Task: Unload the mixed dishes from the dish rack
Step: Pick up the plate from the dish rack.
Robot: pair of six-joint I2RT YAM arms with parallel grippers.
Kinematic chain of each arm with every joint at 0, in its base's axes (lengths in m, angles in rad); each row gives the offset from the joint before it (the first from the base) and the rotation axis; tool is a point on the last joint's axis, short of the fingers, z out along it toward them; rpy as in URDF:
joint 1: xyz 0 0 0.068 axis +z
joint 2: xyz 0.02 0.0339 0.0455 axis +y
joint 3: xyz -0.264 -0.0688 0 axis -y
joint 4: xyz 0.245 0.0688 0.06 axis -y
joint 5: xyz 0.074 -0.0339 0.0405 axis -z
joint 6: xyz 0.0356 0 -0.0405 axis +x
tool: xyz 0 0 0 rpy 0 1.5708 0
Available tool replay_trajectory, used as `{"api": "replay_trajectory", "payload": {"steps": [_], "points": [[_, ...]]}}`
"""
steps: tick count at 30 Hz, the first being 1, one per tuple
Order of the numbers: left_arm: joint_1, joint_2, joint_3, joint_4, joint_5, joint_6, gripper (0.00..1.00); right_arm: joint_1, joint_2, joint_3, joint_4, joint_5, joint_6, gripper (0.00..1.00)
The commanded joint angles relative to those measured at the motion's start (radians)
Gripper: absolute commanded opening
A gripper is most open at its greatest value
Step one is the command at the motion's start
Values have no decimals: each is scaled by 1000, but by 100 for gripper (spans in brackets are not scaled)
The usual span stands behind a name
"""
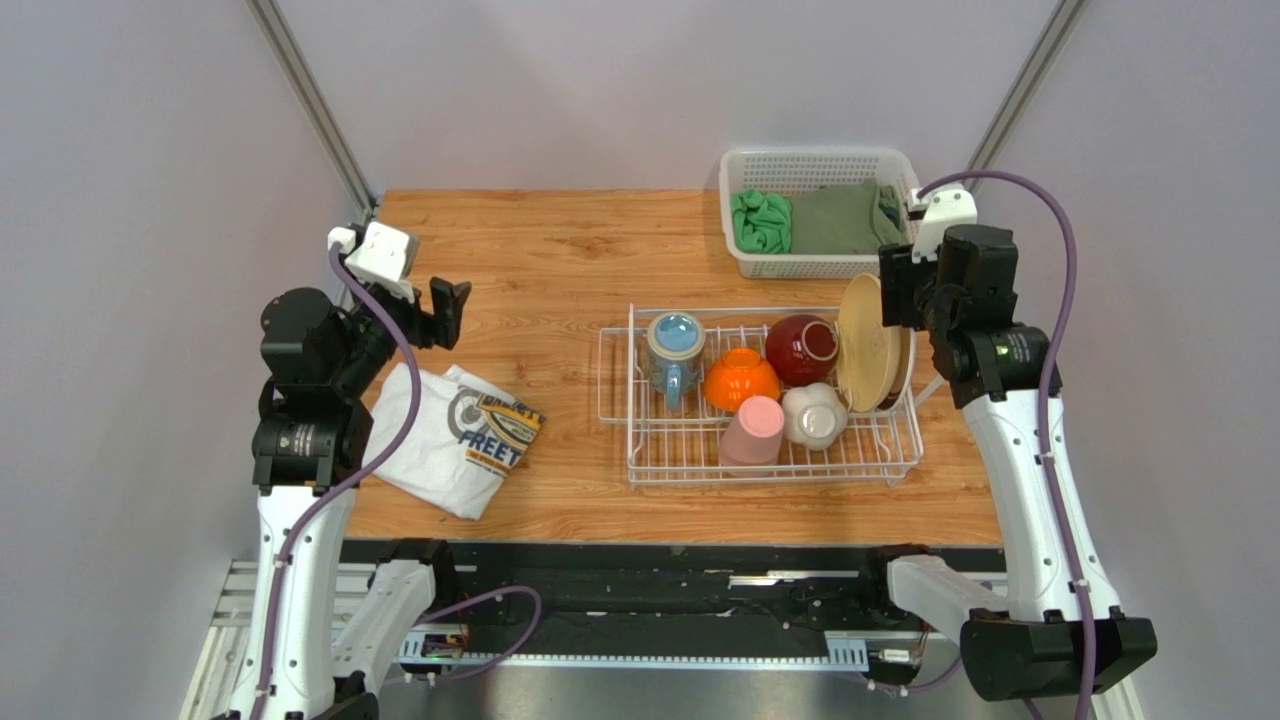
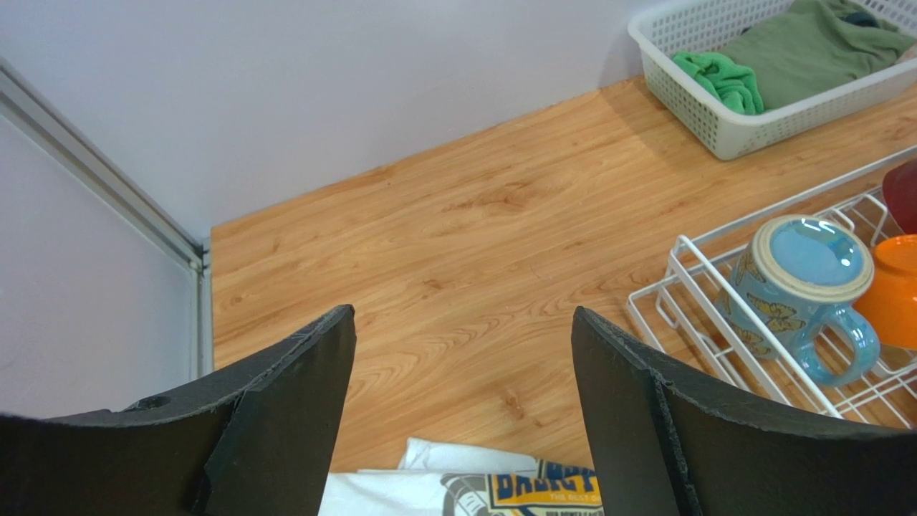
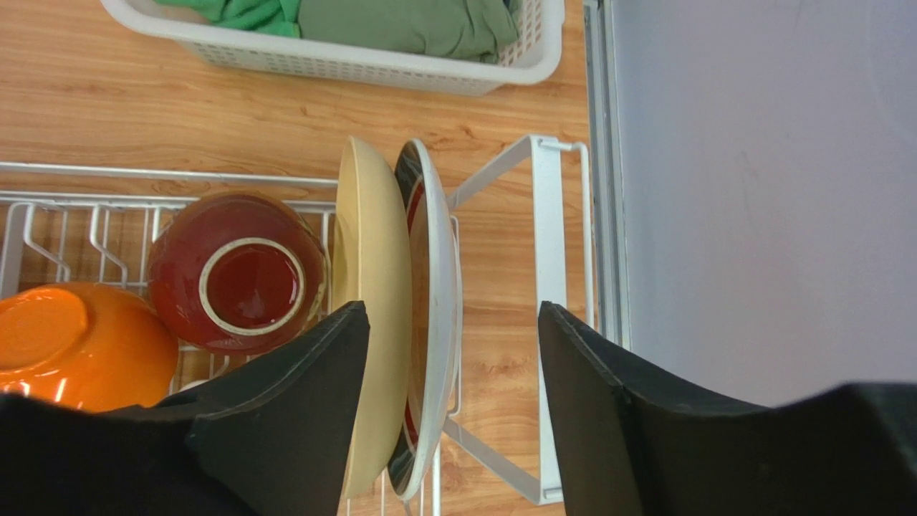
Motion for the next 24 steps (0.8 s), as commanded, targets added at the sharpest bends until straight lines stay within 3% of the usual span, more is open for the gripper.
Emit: {"api": "replay_trajectory", "payload": {"steps": [1, 4, 24], "points": [[5, -16, -22, 0, -3, 21, 82, 1, -17, -25, 21, 43, -9, 59], [7, -27, -33, -2, 1, 24, 82, 0, -17, -37, 31, 49, -9, 49], [5, -54, -70, -8, -2, 53, 82, 0, -17, -126, 78, 81, -13, 48]]}}
